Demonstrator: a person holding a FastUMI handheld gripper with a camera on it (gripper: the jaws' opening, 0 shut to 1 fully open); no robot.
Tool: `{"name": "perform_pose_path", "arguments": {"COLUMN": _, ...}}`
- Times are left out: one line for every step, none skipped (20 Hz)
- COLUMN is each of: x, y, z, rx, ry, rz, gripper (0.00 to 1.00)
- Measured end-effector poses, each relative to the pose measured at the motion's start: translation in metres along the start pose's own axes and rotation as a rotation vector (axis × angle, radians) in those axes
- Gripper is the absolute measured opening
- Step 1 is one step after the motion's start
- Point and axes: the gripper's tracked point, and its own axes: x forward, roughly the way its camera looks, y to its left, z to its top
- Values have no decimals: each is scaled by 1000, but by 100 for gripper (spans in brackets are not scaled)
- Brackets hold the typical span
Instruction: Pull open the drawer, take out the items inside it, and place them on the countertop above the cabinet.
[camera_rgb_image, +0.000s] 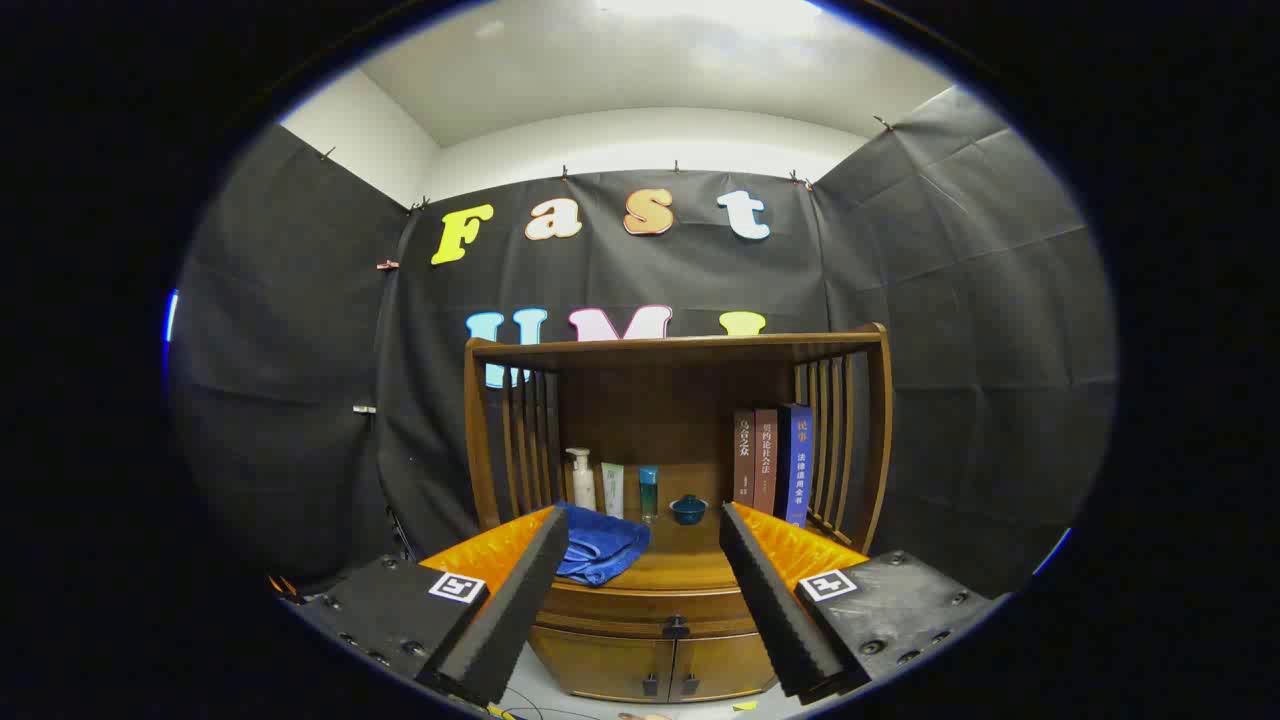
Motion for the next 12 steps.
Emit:
{"name": "perform_pose_path", "arguments": {"x": 1, "y": -1, "z": 0, "rx": 1, "ry": 3, "rz": -1, "gripper": 98}}
{"name": "perform_pose_path", "arguments": {"x": 2, "y": -1, "z": 0, "rx": 1, "ry": 7, "rz": -4, "gripper": 98}}
{"name": "perform_pose_path", "arguments": {"x": 2, "y": -1, "z": 1, "rx": 1, "ry": 8, "rz": -6, "gripper": 98}}
{"name": "perform_pose_path", "arguments": {"x": 3, "y": 0, "z": 2, "rx": 1, "ry": 7, "rz": -5, "gripper": 98}}
{"name": "perform_pose_path", "arguments": {"x": 3, "y": 0, "z": 2, "rx": 1, "ry": 7, "rz": -6, "gripper": 98}}
{"name": "perform_pose_path", "arguments": {"x": 2, "y": -1, "z": 1, "rx": -1, "ry": 10, "rz": -10, "gripper": 98}}
{"name": "perform_pose_path", "arguments": {"x": 4, "y": -1, "z": -1, "rx": -5, "ry": 19, "rz": -13, "gripper": 98}}
{"name": "perform_pose_path", "arguments": {"x": 7, "y": 2, "z": -2, "rx": -9, "ry": 28, "rz": -16, "gripper": 98}}
{"name": "perform_pose_path", "arguments": {"x": 9, "y": 3, "z": -4, "rx": -16, "ry": 35, "rz": -22, "gripper": 98}}
{"name": "perform_pose_path", "arguments": {"x": 9, "y": 7, "z": -4, "rx": -20, "ry": 36, "rz": -21, "gripper": 98}}
{"name": "perform_pose_path", "arguments": {"x": 10, "y": 9, "z": -4, "rx": -19, "ry": 34, "rz": -18, "gripper": 98}}
{"name": "perform_pose_path", "arguments": {"x": 8, "y": 7, "z": -3, "rx": -13, "ry": 29, "rz": -18, "gripper": 99}}
